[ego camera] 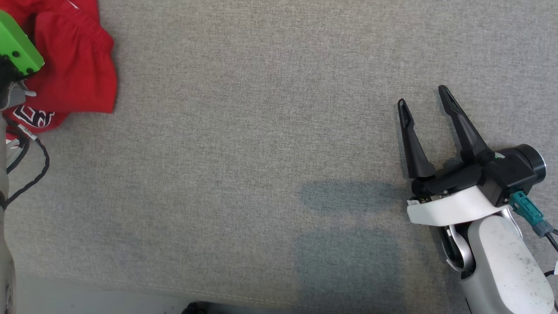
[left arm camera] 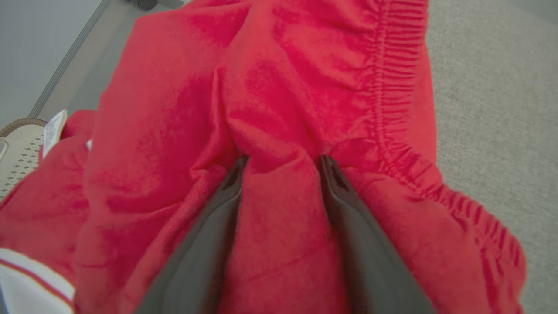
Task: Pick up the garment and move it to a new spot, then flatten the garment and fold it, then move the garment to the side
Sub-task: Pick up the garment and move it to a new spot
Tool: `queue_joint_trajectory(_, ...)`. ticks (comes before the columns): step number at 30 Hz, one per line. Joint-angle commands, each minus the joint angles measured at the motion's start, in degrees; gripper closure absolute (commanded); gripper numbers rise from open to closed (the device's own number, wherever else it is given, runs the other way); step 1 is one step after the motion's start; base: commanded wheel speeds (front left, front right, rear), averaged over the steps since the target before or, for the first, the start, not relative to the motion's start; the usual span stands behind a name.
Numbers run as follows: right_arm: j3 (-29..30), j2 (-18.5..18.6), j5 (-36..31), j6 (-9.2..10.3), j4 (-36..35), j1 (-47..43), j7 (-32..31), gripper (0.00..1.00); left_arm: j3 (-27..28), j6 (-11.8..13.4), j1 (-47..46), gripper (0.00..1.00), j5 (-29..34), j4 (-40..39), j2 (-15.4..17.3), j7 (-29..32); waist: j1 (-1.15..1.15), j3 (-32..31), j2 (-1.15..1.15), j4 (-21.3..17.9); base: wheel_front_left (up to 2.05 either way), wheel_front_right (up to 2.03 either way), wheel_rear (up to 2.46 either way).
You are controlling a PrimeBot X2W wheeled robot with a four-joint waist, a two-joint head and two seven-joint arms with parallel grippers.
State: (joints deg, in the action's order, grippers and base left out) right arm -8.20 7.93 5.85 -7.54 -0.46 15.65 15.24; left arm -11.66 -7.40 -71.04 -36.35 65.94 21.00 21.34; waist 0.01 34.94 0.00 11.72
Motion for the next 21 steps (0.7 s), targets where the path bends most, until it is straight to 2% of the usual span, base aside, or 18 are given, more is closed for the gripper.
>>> queue_joint_trajectory(1,0.24,0.40,-0.03,0.10,1.23,0.24,-0.11,0.00,-0.61,-0.14,0.20,1.00,-0.94,-0.03,-0.06,-0.10,-0.01,0.12,0.00,-0.03,0.00,0.00,0.00)
queue_joint_trajectory(6,-0.07,0.01,0.09,0.09,1.34,0.73,-0.10,0.00,-3.02,-0.15,2.25,1.00,-5.50,-5.87,-1.22,-1.31,-0.01,-0.29,0.00,0.16,0.00,0.00,0.00)
queue_joint_trajectory(15,-1.52,-1.11,0.73,0.08,1.89,0.70,-0.09,0.00,-8.34,-0.15,6.23,1.00,-12.42,-17.61,3.49,-12.53,-0.01,-3.76,0.00,0.21,0.00,0.00,0.00)
queue_joint_trajectory(21,-3.00,-2.64,1.76,0.08,2.94,-0.51,-0.09,0.00,-11.47,-0.15,7.39,1.00,-11.44,-20.28,5.89,-21.00,-0.01,-8.54,0.00,-1.24,0.00,0.00,0.00)
